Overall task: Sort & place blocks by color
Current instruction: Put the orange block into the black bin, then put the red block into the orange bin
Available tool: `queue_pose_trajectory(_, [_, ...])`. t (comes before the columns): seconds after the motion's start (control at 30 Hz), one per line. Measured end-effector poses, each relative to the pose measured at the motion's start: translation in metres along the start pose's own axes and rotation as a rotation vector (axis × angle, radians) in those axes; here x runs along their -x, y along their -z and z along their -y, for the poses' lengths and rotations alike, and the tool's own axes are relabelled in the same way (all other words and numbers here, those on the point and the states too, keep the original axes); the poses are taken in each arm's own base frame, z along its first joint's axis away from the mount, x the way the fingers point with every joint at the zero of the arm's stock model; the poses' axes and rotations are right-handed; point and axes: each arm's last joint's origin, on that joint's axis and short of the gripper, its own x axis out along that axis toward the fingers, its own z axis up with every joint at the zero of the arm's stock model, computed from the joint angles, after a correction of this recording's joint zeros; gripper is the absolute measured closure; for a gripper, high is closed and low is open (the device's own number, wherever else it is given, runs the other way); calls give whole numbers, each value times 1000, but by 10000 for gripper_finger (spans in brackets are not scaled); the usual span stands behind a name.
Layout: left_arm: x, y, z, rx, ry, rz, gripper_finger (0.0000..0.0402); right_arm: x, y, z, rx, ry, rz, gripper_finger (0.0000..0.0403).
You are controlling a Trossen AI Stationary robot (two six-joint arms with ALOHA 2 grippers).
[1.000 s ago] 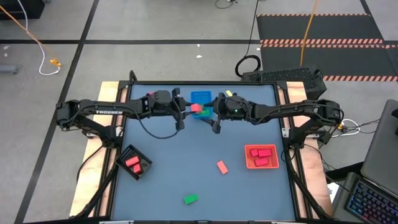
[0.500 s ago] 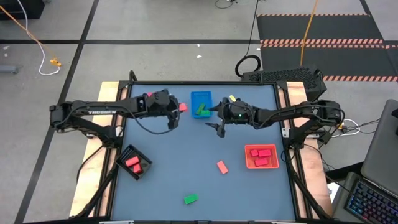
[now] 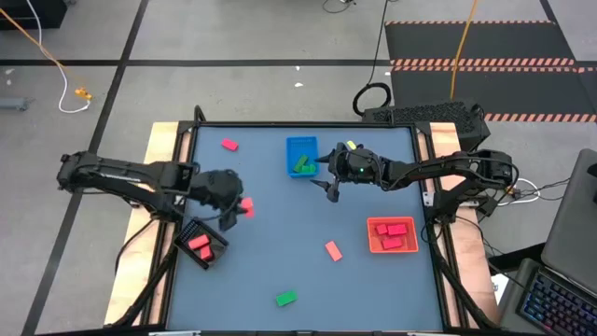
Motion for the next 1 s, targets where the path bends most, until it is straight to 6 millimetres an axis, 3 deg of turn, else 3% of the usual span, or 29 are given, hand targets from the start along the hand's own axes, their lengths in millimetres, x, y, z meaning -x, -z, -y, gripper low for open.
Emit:
queue_pose_trajectory(0.43, [22,66,25,256,-194,-366,273,0,0,0,0,-1,1,78])
queue_pose_trajectory(0.77, [28,82,36,313,-189,-482,271,0,0,0,-1,-1,2,78])
queue_pose_trajectory(1.0, [29,84,37,307,-187,-486,176,0,0,0,-1,-1,0,78])
